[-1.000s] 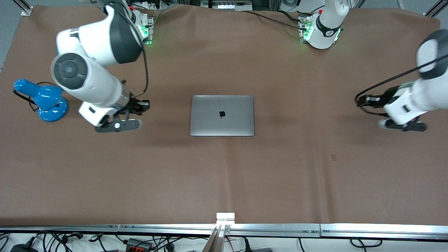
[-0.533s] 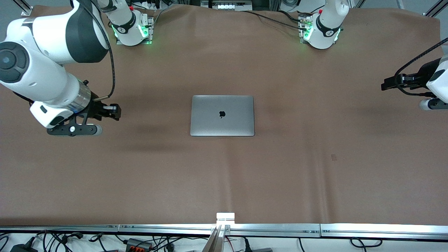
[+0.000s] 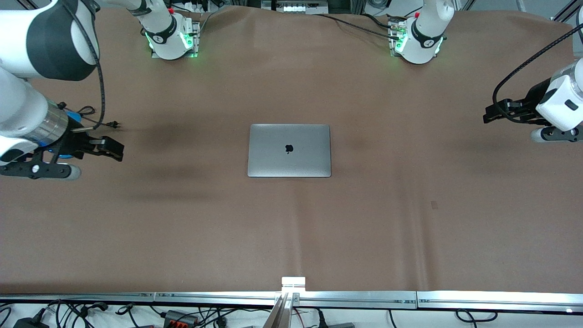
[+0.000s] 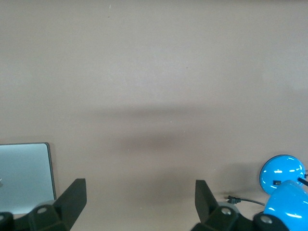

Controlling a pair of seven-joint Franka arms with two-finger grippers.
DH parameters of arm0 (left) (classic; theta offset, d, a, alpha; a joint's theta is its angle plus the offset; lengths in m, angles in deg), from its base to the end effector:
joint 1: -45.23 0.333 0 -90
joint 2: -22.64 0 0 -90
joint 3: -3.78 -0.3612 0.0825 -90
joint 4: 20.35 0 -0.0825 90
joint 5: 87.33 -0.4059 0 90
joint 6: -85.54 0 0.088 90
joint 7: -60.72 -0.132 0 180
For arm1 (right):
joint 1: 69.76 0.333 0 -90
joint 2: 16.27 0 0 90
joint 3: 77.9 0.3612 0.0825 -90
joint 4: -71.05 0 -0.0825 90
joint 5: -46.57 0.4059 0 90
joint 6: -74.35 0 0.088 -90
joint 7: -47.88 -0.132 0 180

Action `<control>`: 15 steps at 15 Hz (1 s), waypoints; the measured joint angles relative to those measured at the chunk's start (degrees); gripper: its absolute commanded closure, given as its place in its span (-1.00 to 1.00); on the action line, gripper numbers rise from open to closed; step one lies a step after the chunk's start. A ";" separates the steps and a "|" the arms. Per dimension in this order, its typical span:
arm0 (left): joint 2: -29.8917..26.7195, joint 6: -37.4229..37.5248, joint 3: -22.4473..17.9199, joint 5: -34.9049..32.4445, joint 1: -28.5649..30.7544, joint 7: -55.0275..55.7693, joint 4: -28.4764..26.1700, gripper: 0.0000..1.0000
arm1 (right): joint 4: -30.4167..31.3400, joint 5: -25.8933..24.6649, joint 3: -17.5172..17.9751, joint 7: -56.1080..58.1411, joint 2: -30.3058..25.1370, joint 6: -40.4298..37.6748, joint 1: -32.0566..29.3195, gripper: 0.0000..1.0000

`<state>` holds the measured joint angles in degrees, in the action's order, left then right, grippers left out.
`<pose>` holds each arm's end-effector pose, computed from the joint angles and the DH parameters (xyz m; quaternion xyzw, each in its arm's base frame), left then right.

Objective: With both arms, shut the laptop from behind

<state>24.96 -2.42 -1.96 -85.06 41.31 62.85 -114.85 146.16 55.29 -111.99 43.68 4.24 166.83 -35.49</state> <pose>0.5764 0.0119 0.5805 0.9962 0.0353 -0.0772 0.0176 0.6803 0.0920 0.5805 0.9995 -0.0231 0.0029 0.0227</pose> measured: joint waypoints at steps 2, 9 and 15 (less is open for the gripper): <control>-0.52 -0.24 0.00 -0.07 0.64 0.00 0.00 -1.00 | -0.52 -0.01 4.59 0.04 -0.88 0.26 -5.28 -1.00; -0.48 -0.44 1.10 -0.07 0.54 0.00 0.43 -1.00 | 0.91 -4.67 27.45 4.29 -5.88 0.80 -31.20 -1.00; -0.48 0.01 1.10 -0.07 0.68 0.00 0.54 -1.00 | 3.04 -7.61 29.14 5.02 -7.17 0.83 -31.84 -1.00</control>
<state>24.49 -2.41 -0.86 -85.13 41.99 62.86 -114.31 149.20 47.69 -82.85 48.70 -2.92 167.66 -67.33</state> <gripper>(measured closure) 0.000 0.000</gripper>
